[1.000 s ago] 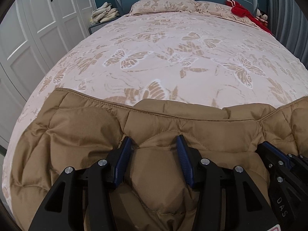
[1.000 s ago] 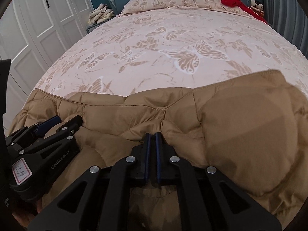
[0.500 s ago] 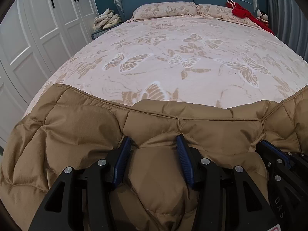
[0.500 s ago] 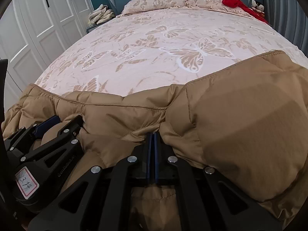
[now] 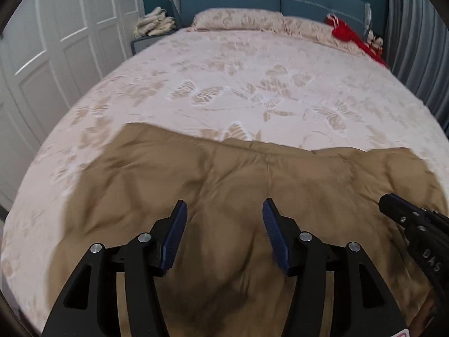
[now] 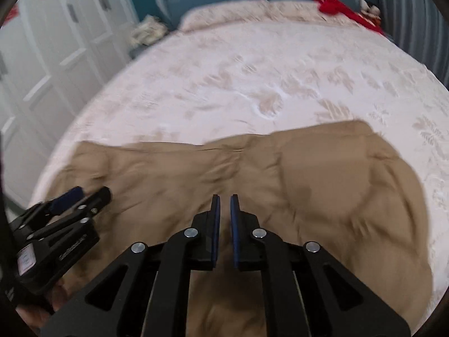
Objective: Fold large clothes
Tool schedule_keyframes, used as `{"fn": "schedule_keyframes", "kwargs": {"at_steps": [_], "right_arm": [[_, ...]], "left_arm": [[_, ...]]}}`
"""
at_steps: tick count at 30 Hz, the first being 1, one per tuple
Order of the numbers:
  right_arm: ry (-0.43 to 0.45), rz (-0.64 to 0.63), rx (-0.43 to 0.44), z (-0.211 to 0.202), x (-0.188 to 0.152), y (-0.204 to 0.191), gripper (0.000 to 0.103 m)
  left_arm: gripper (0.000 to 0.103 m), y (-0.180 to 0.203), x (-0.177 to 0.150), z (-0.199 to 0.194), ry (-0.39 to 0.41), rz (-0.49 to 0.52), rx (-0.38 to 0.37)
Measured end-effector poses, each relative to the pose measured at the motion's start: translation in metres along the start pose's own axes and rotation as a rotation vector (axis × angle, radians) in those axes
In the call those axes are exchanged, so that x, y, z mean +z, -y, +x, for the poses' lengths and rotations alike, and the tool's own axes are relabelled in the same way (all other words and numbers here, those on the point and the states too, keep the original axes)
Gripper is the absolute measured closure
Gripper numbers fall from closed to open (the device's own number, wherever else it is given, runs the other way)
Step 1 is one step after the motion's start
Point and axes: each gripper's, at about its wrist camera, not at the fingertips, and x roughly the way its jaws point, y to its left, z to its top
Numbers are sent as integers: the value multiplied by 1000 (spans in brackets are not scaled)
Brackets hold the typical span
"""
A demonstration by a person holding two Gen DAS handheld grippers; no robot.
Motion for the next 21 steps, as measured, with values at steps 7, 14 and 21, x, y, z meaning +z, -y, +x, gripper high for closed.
{"fn": "schedule_keyframes", "kwargs": {"at_steps": [7, 14, 21], "right_arm": [[-41, -34, 75, -23, -51, -39, 96], [-79, -32, 41, 4, -74, -39, 98], [-70, -46, 13, 16, -89, -40, 99]], "left_arm": [[48, -4, -43, -13, -85, -51, 16], [44, 6, -63, 1, -65, -3, 80], [44, 9, -74, 7, -38, 33, 107]]}}
